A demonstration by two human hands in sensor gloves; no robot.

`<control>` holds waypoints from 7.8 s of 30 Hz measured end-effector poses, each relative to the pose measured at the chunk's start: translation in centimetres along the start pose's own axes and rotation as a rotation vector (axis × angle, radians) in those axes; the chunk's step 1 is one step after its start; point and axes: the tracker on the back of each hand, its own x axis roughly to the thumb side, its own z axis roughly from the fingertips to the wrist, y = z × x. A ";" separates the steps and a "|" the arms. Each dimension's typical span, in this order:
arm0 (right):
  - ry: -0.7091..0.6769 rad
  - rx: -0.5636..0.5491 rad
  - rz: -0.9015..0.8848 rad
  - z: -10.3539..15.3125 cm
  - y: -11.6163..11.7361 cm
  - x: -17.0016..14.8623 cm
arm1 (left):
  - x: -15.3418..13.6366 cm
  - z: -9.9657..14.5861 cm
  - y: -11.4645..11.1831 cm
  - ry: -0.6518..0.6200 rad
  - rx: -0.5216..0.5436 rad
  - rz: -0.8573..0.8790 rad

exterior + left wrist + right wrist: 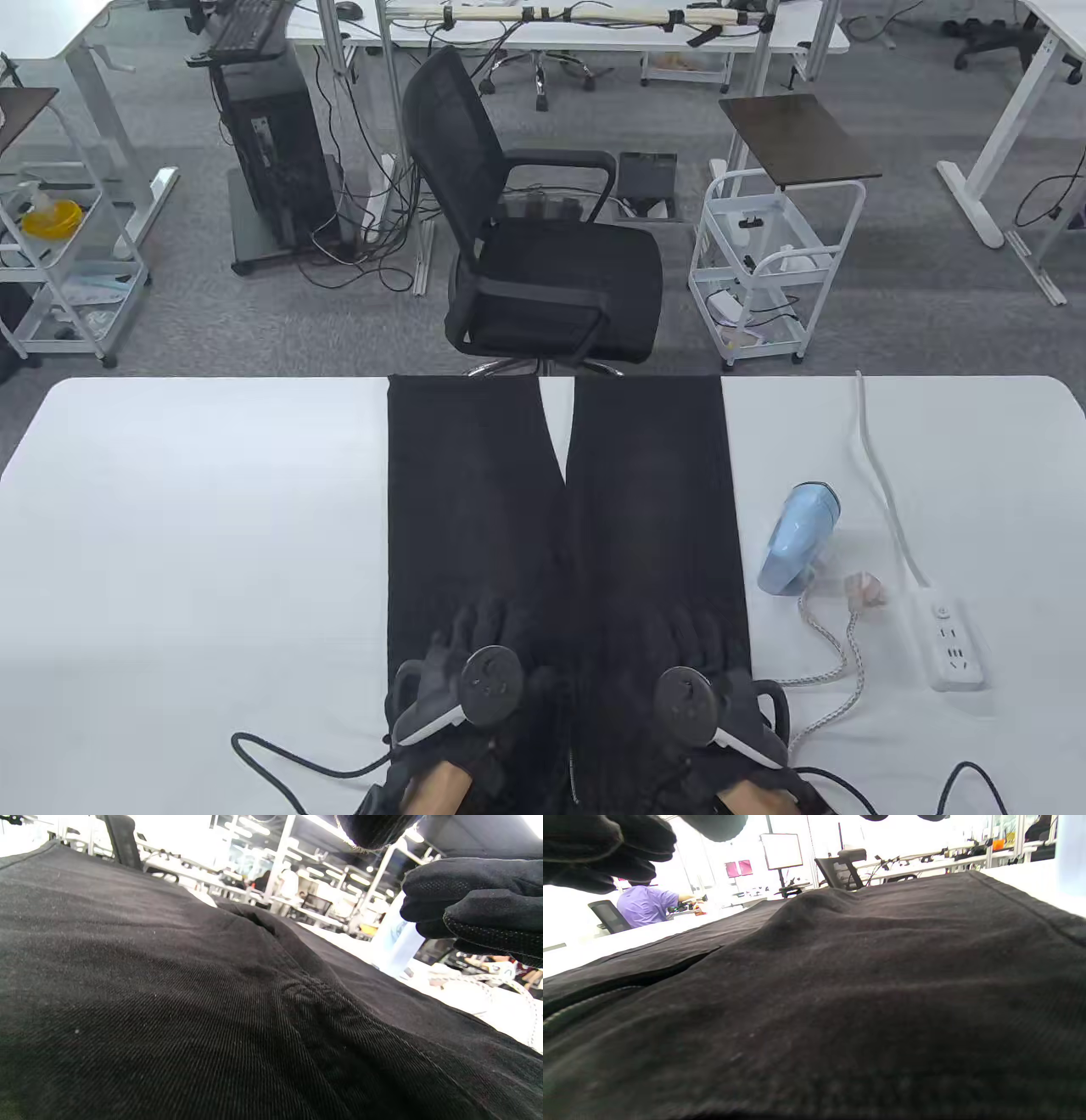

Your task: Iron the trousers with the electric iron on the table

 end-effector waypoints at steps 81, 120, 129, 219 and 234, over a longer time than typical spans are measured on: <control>0.752 -0.211 0.049 6.3 -12.2 -25.7 | 2.1 0.2 -0.5 -0.123 -0.162 0.125; 0.792 -0.048 0.093 7.4 -7.2 -27.9 | 1.2 0.0 -0.9 -0.081 -0.208 0.150; 0.857 0.097 0.069 6.9 -7.6 -28.0 | 1.1 0.0 -0.9 -0.082 -0.209 0.160; 0.660 -0.474 -0.371 -4.1 -1.8 -18.0 | 1.1 -2.0 -4.7 -0.028 -0.452 0.121; 0.456 -0.603 -0.677 0.0 -5.5 -17.4 | 1.1 -1.6 -5.3 -0.020 -0.457 0.087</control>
